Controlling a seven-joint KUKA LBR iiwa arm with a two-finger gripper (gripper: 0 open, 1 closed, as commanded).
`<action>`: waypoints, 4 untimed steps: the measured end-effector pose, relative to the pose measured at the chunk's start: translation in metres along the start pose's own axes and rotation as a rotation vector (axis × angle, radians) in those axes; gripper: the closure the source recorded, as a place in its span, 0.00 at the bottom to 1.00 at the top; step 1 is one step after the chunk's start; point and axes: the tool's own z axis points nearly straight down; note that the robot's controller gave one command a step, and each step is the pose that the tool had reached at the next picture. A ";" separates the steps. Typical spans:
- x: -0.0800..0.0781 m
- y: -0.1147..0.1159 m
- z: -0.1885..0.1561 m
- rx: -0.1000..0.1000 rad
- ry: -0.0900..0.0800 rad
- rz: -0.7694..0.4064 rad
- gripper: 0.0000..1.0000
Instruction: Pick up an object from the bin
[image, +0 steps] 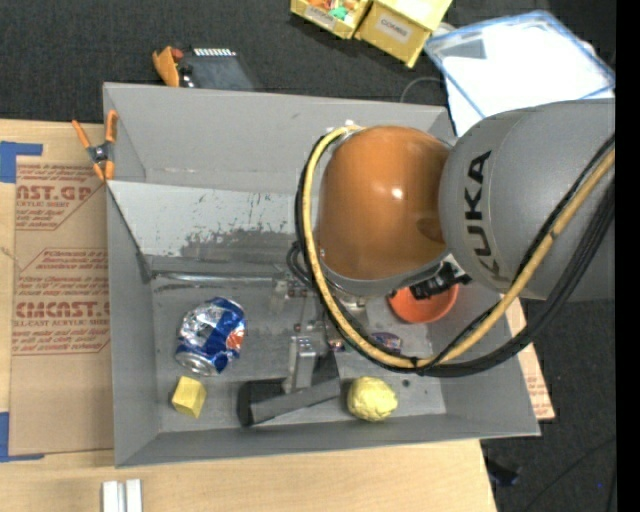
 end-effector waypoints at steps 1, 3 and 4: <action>-0.002 -0.001 -0.004 -0.001 -0.008 0.003 0.00; -0.064 0.075 0.082 -0.006 -0.023 -0.126 0.00; -0.082 0.078 0.093 0.001 -0.012 -0.389 0.00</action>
Offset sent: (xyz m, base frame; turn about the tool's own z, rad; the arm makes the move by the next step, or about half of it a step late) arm 0.0549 0.0530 -0.1728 -0.2367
